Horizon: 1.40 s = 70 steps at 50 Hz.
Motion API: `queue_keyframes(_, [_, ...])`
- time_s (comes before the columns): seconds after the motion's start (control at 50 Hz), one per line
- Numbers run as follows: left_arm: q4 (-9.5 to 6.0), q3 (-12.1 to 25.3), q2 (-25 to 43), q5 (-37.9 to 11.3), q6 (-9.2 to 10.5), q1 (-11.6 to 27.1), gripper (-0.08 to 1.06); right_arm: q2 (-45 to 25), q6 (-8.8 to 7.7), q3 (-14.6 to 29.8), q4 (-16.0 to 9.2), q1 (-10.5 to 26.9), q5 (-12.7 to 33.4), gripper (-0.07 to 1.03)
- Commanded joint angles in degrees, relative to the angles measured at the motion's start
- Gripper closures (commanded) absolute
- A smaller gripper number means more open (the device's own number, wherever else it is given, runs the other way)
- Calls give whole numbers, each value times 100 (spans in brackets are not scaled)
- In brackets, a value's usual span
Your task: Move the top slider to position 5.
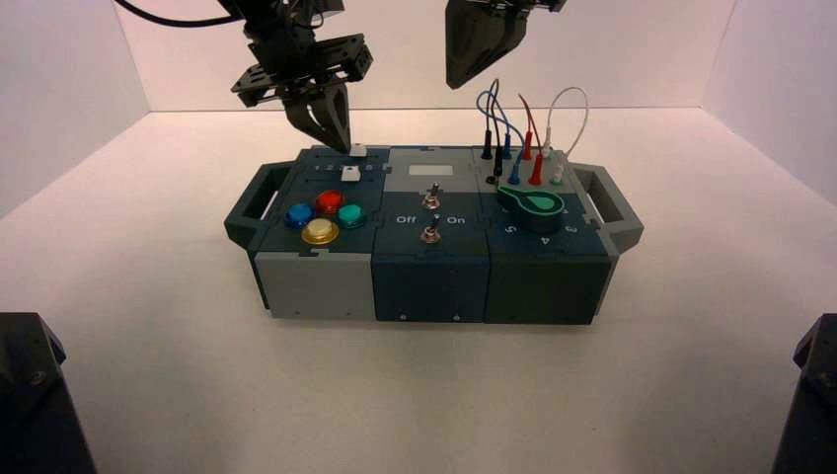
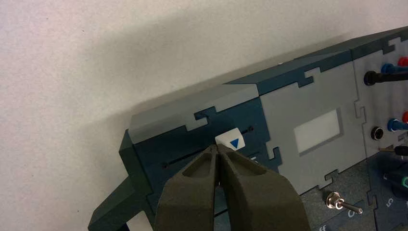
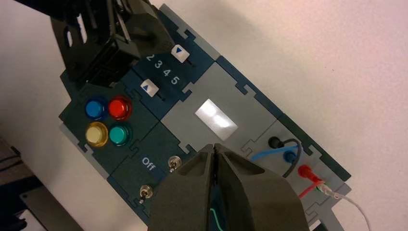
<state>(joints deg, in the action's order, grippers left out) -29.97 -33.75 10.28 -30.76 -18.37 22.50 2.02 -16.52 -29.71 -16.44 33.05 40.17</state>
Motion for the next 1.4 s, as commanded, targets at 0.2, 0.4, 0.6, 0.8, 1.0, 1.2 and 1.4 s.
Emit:
queue_keyframes(0.2, [-35,132,-79,9,9,123,101,211,18,9,-44,-114,-26,98])
queue_keyframes(0.4, [-79,141,-53,9,9,176,101,220,26,0,-53,-114,-26,98])
queue_keyframes(0.6, [-105,141,-44,9,9,220,101,229,35,-18,-62,-114,-18,98])
queue_keyframes(0.8, [-141,149,-44,9,9,272,101,246,35,-44,-53,-114,-26,98])
queue_keyframes(1.0, [-158,176,0,9,9,308,101,290,35,-62,-62,-114,-18,98])
queue_keyframes(1.2, [-158,220,35,9,18,352,101,308,35,-62,-62,-114,9,98])
queue_keyframes(1.4, [-176,237,44,18,18,396,101,299,35,-70,-62,-114,9,98])
